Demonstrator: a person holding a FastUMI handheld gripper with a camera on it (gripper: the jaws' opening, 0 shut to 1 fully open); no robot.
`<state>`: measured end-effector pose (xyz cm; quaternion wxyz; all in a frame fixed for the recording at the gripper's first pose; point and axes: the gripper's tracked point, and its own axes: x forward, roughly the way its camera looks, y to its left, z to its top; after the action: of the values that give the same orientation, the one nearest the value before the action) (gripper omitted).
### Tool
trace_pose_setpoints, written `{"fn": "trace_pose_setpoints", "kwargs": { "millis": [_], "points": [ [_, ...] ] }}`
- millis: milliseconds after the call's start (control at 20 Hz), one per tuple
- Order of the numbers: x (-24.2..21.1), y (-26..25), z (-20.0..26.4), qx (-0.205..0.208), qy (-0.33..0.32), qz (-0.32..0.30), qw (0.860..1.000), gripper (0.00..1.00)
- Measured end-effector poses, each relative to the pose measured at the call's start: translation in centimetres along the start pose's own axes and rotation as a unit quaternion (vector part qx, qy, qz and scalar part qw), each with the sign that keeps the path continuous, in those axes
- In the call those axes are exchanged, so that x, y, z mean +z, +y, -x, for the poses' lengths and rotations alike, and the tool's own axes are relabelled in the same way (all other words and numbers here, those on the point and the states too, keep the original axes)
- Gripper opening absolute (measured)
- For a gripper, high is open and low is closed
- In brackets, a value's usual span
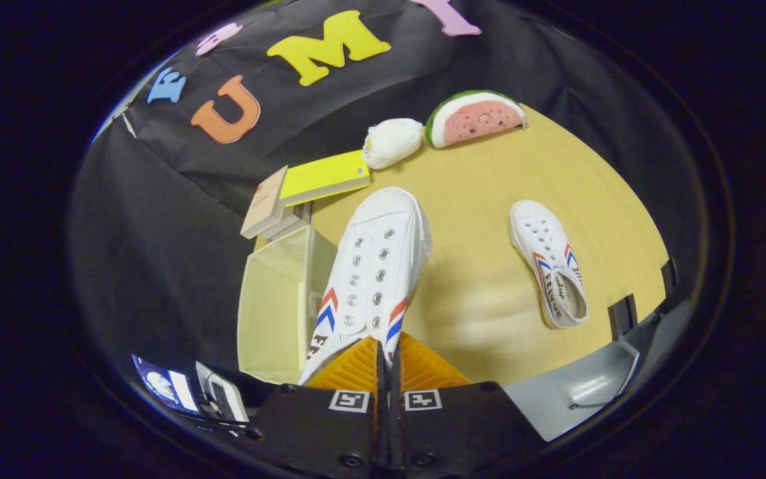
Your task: Open the storage box then place both shoes into the box .Put the left shoe in first, then the right shoe, with the right side of both shoes facing outward in a uniform manner.
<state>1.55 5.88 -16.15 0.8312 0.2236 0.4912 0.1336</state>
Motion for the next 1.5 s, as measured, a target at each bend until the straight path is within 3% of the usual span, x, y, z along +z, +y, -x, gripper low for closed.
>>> {"fn": "trace_pose_setpoints", "kwargs": {
  "millis": [250,550,1050,1500],
  "points": [
    [-0.4,8.9,-0.3,0.033,-0.01,0.005,0.999,0.06],
    [-2.5,16.2,-5.3,0.045,0.022,0.017,0.999,0.05],
    [-5.5,16.8,-15.3,0.01,0.088,0.013,0.996,0.05],
    [-7.6,15.7,-19.7,-0.026,0.126,0.046,0.991,0.06]
  ]
}}
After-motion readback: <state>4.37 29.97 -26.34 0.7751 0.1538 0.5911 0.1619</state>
